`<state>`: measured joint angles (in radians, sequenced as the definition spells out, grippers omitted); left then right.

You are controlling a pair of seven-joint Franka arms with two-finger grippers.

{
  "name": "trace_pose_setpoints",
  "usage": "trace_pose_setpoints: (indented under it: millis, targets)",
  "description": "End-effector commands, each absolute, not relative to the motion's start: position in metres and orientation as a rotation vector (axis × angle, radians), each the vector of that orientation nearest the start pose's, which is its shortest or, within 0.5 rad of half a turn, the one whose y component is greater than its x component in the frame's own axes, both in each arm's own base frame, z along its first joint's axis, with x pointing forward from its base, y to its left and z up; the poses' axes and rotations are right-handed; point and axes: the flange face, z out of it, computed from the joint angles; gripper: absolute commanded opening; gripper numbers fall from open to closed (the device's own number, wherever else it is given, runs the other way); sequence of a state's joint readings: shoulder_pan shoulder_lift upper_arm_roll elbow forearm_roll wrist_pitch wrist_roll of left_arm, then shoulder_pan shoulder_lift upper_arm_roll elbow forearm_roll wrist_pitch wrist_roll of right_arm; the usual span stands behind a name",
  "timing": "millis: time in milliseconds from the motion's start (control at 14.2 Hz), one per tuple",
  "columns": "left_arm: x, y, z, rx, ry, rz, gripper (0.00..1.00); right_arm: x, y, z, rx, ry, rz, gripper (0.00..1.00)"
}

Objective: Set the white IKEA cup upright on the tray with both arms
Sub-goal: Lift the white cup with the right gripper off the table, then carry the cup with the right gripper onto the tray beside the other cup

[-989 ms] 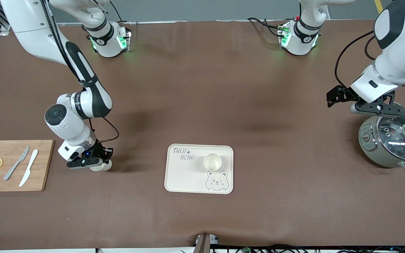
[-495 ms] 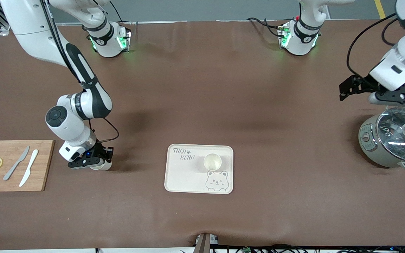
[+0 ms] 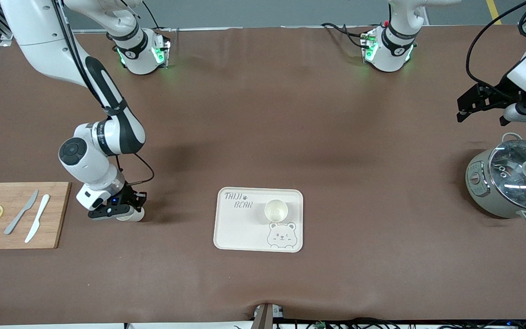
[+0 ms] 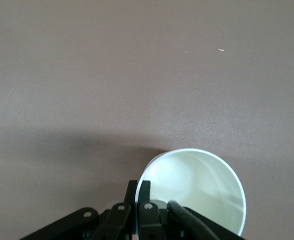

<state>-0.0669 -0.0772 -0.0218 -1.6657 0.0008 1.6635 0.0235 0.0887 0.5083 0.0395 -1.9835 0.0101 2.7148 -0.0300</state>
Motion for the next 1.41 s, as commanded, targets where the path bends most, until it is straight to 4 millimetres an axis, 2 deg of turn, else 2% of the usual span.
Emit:
trace_pose_setpoints:
  millis: [0,71,141,353,565,777,918,1342]
  targets:
    - [0.537,-0.05,0.643,-3.149,0.152,-0.13,1.0,0.632,0.084,0.243,-3.073,-0.233,-0.357,0.0]
    - [0.536,-0.051,0.643,-3.147,0.157,-0.13,1.0,0.635,0.089,0.253,-3.072,-0.213,-0.31,0.0]
    - [0.536,-0.049,0.642,-3.147,0.157,-0.128,1.0,0.641,0.092,0.271,-3.076,-0.168,-0.273,0.0]
    - [0.536,-0.047,0.64,-3.143,0.176,-0.12,1.0,0.66,0.121,0.317,-3.07,-0.094,-0.226,0.0]
    - [0.536,-0.045,0.639,-3.118,0.199,-0.118,1.0,0.669,0.156,0.347,-3.053,-0.019,-0.251,0.0]
    - [0.535,-0.038,0.641,-3.117,0.183,-0.12,1.0,0.674,0.18,0.361,-3.031,0.036,-0.29,0.0]
    - [0.534,-0.042,0.641,-3.117,0.187,-0.12,1.0,0.675,0.192,0.368,-3.02,0.055,-0.305,0.0]
    - [0.534,-0.046,0.64,-3.12,0.19,-0.108,1.0,0.684,0.228,0.374,-3.006,0.118,-0.29,0.0]
